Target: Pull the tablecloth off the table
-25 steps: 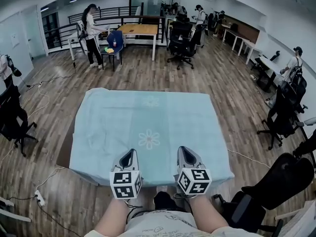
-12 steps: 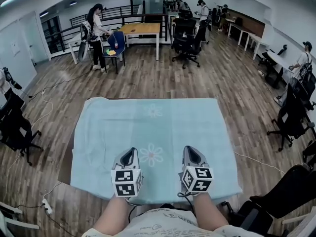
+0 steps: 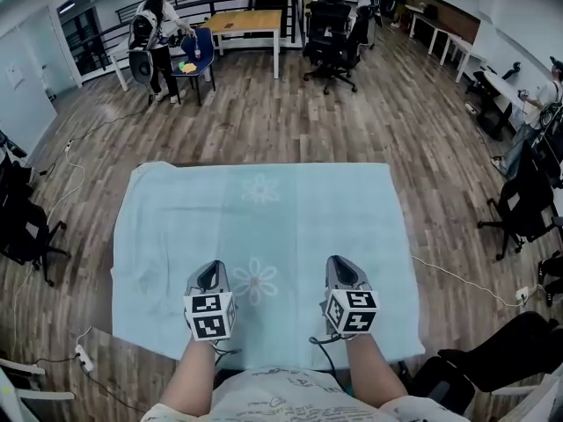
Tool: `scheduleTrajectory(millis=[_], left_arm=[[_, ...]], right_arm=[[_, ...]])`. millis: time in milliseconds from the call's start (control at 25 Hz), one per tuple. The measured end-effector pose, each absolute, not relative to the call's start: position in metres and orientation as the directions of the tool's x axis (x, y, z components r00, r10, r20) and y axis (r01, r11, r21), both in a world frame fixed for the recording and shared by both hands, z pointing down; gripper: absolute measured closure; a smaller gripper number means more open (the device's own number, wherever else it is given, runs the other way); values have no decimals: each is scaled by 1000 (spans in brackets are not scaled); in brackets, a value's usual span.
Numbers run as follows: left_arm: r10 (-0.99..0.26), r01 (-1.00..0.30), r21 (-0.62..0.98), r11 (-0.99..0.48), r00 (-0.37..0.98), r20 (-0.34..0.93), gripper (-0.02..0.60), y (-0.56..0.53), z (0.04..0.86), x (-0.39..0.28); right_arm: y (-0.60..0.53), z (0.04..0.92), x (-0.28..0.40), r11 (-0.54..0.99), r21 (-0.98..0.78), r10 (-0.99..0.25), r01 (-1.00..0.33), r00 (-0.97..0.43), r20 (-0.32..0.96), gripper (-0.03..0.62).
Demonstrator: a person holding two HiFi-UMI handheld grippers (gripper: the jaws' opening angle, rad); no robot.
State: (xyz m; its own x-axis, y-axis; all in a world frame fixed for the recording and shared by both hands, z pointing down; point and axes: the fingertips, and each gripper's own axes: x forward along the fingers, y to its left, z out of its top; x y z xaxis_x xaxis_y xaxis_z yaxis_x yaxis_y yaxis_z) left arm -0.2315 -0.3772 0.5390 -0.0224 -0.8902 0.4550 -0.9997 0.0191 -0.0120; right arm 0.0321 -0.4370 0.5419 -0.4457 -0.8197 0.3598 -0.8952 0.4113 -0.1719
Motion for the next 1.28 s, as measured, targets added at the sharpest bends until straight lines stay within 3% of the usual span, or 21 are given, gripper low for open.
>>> scheduleTrajectory(millis=[280, 400, 600, 720, 1000, 1280], left_arm=[[-803, -999, 17, 43, -24, 595, 558, -400, 610, -282], [-750, -999, 47, 26, 11, 661, 423, -411, 644, -303], [-670, -998, 55, 38, 15, 742, 354, -422, 699, -341], [-622, -997, 63, 54, 16, 783, 280, -425, 727, -362], [-525, -995, 33, 99, -24, 851, 265, -425, 765, -398], [-511, -980, 99, 170, -1, 860, 277, -421, 777, -398]], right_arm=[[-475, 600, 47, 368, -170, -783, -914, -403, 473, 572], [-494, 632, 52, 356, -164, -751, -920, -386, 536, 470], [-516, 697, 74, 306, -120, -668, -944, -303, 680, 406], [-518, 725, 94, 253, -94, -611, -963, -234, 756, 382], [-515, 766, 114, 202, -64, -489, -977, -157, 858, 350], [-516, 770, 115, 179, -31, -487, -983, -116, 866, 355]])
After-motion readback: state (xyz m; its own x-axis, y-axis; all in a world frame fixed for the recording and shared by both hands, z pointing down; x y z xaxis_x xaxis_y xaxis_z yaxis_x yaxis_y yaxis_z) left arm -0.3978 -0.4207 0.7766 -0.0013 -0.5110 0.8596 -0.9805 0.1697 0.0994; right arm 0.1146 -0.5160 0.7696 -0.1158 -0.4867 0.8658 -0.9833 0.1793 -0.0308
